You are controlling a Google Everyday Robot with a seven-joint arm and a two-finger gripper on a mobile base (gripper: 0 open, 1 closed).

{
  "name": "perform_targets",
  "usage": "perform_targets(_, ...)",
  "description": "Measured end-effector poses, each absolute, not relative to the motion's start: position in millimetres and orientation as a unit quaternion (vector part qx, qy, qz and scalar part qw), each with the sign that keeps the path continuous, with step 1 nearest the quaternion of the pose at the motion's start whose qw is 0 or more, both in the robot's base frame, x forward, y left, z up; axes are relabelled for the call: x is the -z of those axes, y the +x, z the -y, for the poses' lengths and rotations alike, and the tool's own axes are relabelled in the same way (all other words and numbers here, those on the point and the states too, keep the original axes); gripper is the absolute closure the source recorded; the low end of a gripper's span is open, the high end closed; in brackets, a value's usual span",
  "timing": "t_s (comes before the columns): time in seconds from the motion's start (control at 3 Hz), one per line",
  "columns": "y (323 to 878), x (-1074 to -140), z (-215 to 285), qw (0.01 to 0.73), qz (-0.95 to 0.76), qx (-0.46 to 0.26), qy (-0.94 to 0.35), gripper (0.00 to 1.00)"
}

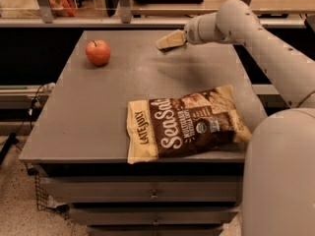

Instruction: Move rxbar blueberry near brown chip bag

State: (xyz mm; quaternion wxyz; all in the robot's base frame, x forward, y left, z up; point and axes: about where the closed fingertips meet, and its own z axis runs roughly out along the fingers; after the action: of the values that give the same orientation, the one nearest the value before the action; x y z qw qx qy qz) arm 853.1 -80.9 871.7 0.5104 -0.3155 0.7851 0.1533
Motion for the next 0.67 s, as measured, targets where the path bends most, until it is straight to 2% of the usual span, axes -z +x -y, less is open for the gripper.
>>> perform_targets(0.67,883,-850,92,0.496,-0.806,-0.132,-0.295,0.00)
